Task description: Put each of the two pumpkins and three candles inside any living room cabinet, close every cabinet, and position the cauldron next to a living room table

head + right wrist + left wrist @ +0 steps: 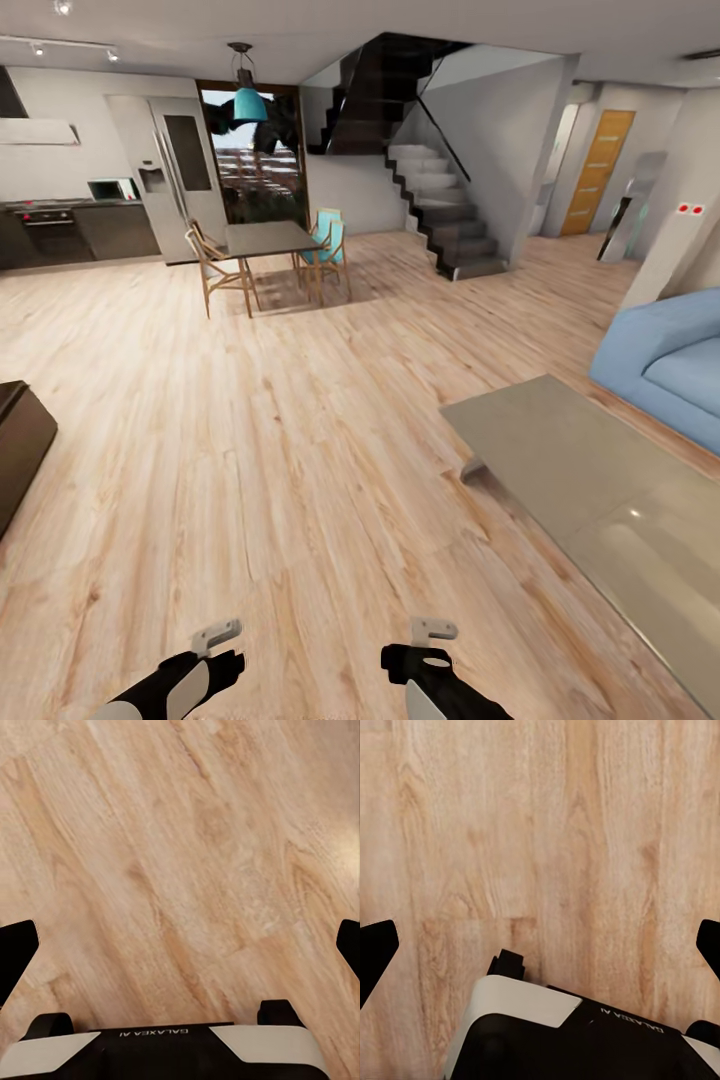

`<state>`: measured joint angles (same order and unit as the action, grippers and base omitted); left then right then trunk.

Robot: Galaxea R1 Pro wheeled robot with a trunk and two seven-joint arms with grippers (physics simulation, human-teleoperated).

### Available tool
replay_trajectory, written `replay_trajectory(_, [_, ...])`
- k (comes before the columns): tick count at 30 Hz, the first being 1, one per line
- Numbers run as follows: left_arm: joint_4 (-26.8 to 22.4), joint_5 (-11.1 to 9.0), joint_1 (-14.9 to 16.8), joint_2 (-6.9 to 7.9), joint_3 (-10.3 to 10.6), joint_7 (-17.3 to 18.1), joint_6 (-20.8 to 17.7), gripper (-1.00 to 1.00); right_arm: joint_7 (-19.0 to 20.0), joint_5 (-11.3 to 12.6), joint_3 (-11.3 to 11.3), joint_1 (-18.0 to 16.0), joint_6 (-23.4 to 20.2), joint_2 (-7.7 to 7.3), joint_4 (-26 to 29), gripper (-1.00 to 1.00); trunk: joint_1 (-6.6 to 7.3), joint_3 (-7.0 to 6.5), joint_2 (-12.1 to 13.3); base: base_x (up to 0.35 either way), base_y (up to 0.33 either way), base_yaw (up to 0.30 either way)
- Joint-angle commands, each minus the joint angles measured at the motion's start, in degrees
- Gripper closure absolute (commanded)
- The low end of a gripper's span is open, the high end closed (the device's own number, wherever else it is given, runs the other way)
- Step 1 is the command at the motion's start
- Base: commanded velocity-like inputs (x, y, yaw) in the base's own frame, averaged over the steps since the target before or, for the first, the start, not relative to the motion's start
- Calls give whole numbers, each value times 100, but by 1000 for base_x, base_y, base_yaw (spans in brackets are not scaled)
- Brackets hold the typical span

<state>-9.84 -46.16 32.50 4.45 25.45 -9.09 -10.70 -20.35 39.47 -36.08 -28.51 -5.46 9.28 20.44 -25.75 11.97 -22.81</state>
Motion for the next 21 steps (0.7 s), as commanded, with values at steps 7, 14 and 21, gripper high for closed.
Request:
replay_trajectory(7, [-18, -45, 2, 10, 48, -40, -29, -100, -48, 26, -49, -6, -25, -5, 12, -100, -3, 35, -11, 0, 0, 274])
replay_trajectory(14, [-18, -44, 2, 12, 48, -40, -29, -100, -48, 26, -49, -6, -25, 0, 12, -100, -3, 59, -11, 0, 0, 274])
replay_trajectory(21, [-18, -43, 2, 12, 48, -40, -29, -100, -48, 26, -49, -6, -25, 0, 12, -100, -3, 84, -11, 0, 0, 274])
